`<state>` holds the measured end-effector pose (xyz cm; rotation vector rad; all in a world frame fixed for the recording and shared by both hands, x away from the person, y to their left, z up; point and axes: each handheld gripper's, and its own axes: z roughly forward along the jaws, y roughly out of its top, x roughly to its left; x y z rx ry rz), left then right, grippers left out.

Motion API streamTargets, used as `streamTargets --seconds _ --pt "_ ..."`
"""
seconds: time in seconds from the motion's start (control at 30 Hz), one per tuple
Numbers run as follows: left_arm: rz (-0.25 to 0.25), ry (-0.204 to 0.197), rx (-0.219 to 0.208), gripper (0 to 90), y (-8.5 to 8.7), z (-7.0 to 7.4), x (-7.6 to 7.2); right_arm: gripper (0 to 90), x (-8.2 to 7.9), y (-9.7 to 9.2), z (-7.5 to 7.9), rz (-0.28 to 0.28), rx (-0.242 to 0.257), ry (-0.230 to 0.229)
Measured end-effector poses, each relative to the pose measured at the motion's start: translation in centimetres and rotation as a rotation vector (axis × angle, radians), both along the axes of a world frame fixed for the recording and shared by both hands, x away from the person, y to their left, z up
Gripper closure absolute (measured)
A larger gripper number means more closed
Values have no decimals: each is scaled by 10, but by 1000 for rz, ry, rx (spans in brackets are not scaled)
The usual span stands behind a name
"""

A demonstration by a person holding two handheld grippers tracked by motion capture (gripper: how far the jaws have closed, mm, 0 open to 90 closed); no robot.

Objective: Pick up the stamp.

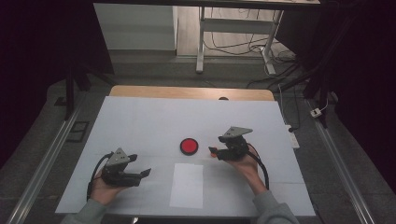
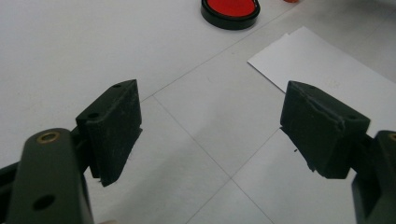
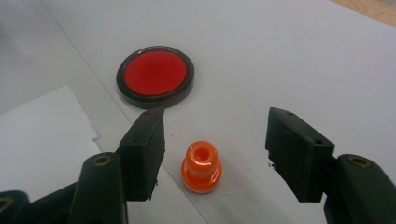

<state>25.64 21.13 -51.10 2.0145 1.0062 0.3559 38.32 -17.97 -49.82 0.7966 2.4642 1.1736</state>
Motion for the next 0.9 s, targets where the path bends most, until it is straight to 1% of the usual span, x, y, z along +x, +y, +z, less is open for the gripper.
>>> streamTargets --seconds 0.27,0.3,0.37,0.4,0.47,0.53,0.7,0.77,0.8,0.9 --pt "4 0 -1 212 1 -1 0 435 1 -1 -8 1 -12 15" --pt "6 -1 -2 212 1 -1 0 457 1 0 -10 8 -18 14" --pt "6 2 -3 212 1 -1 0 472 0 1 -11 10 -21 17" --pt "6 3 -3 212 1 -1 0 498 0 2 -12 15 -25 14" --pt "6 3 -3 212 1 -1 0 510 -1 2 -13 16 -32 13" --pt "7 6 -3 211 1 -2 0 544 -1 3 -14 19 -39 12" --pt "10 6 -3 212 2 -2 0 571 -2 2 -16 17 -45 11" --pt "11 4 -3 214 3 -2 0 600 -3 1 -17 21 -33 13" --pt "13 3 -4 214 3 -2 0 600 -3 1 -17 21 -33 13" --pt "13 4 -2 214 3 -2 0 623 -3 2 -18 25 -41 12"
